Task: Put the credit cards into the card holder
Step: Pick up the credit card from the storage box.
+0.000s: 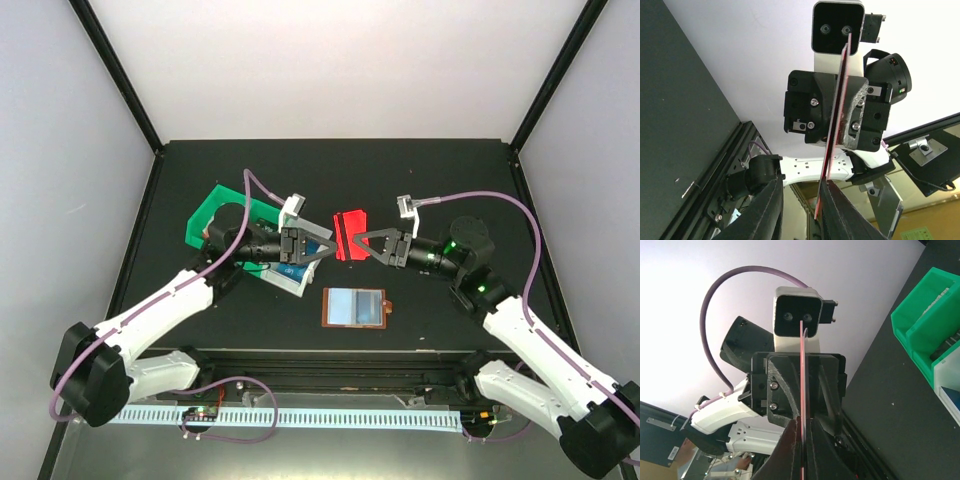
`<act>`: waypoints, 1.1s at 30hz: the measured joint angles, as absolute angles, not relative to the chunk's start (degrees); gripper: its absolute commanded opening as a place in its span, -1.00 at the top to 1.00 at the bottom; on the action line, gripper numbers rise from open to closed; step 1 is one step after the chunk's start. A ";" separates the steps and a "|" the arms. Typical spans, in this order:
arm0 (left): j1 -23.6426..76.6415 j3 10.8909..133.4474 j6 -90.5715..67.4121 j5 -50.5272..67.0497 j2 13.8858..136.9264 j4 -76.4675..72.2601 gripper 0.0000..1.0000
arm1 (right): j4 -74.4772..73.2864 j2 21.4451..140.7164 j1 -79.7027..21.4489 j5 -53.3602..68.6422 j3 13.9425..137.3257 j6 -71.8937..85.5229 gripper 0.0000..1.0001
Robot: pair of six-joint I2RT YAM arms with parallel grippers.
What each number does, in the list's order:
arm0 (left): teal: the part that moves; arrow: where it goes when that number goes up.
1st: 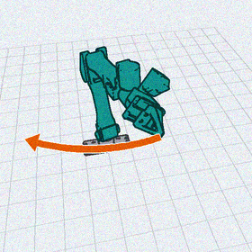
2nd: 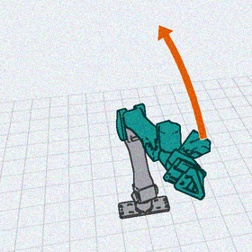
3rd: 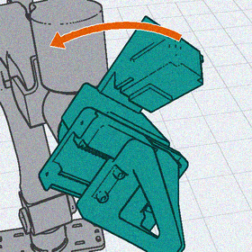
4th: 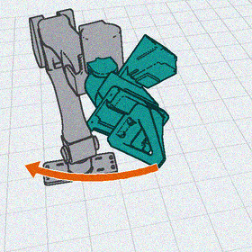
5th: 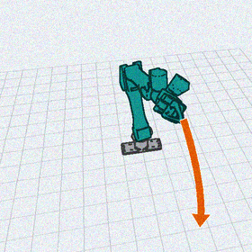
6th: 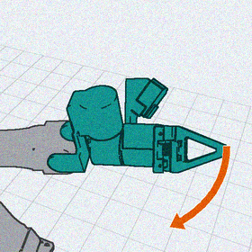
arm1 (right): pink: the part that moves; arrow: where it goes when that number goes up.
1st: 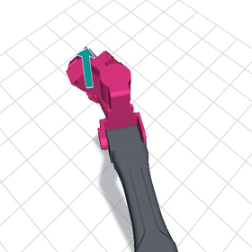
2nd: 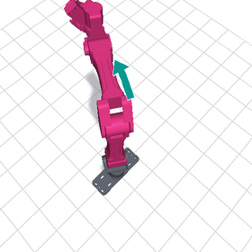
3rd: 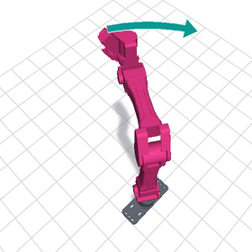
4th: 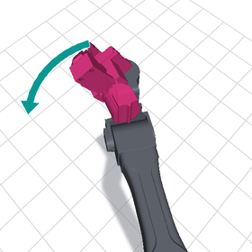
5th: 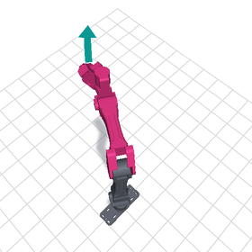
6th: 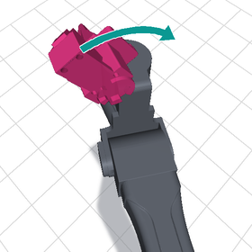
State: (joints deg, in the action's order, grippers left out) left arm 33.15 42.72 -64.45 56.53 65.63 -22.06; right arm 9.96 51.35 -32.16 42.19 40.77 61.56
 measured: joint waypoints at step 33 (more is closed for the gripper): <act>36.32 47.62 -59.20 56.82 68.58 -15.88 0.97 | 8.99 50.76 -31.77 40.97 40.03 61.91 0.76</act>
State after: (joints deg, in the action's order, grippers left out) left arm 36.32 47.62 -59.20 56.82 68.58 -15.88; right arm 8.99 50.76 -31.77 40.97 40.03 61.91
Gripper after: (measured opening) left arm 0.025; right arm 0.110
